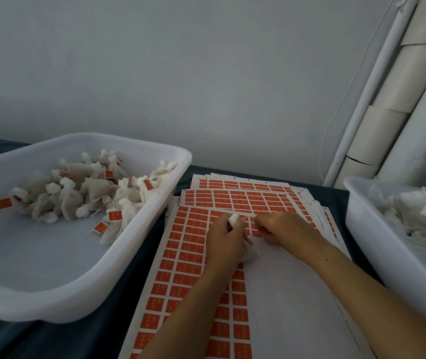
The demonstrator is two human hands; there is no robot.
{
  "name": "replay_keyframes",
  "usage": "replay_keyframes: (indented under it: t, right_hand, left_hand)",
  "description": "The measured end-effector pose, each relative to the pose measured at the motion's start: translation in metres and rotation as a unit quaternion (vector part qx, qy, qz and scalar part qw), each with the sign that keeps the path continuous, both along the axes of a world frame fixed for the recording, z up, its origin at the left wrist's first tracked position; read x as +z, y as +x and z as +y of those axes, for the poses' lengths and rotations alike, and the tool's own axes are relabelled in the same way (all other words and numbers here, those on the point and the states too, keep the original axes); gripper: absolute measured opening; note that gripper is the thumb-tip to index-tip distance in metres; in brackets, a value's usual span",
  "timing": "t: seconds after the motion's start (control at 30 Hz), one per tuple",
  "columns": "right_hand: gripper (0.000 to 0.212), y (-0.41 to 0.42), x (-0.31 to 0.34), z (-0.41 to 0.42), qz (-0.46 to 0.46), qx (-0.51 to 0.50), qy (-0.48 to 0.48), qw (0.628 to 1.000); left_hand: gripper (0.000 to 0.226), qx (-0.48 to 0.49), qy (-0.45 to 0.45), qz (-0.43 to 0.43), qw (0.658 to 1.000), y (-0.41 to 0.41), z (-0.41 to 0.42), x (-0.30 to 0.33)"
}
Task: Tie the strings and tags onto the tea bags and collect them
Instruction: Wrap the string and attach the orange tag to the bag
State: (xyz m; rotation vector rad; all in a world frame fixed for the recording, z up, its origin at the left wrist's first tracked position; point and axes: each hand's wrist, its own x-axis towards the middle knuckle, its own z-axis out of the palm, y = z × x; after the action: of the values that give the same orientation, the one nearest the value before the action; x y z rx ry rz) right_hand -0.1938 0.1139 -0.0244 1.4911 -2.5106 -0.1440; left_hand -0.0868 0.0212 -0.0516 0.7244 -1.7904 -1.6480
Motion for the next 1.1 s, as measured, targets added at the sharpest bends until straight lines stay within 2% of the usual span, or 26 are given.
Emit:
replay_keyframes:
  t: [0.1, 0.17, 0.23, 0.4, 0.47, 0.53, 0.7, 0.9, 1.1]
  right_hand:
    - [0.021, -0.007, 0.004, -0.010, -0.021, -0.055, 0.076, 0.995]
    - [0.034, -0.011, 0.003, -0.022, -0.024, -0.092, 0.149, 0.984]
    - [0.044, -0.018, -0.001, -0.028, 0.015, -0.069, 0.197, 0.978]
    - [0.038, -0.004, 0.002, -0.035, 0.003, -0.080, 0.138, 0.987]
    - [0.031, 0.003, 0.006, -0.025, -0.025, -0.051, 0.113, 0.992]
    - [0.026, 0.006, 0.009, -0.013, -0.024, 0.019, 0.089, 0.996]
    - [0.046, 0.009, 0.000, -0.004, 0.017, 0.019, 0.021, 0.999]
    - [0.021, 0.000, 0.000, -0.006, 0.003, -0.001, -0.014, 1.000]
    - [0.019, 0.006, -0.004, -0.004, -0.012, 0.010, -0.095, 0.995]
  left_hand:
    - [0.017, 0.002, -0.003, -0.003, 1.000, 0.000, -0.001, 0.000]
    - [0.015, 0.004, -0.004, -0.001, 1.000, -0.001, -0.002, 0.000]
    - [0.014, 0.005, -0.001, 0.002, 1.000, -0.002, -0.001, 0.000]
    - [0.014, 0.008, -0.005, 0.005, 1.000, -0.001, -0.002, 0.000]
    - [0.014, 0.011, -0.006, 0.009, 1.000, -0.001, -0.003, -0.001]
    - [0.013, 0.010, -0.004, 0.010, 1.000, -0.002, -0.002, -0.001]
    - [0.013, -0.003, -0.001, 0.018, 1.000, 0.000, 0.001, -0.001]
    - [0.016, -0.008, 0.009, 0.016, 1.000, 0.000, -0.001, -0.001]
    - [0.016, -0.008, 0.012, 0.013, 1.000, 0.002, -0.002, -0.003]
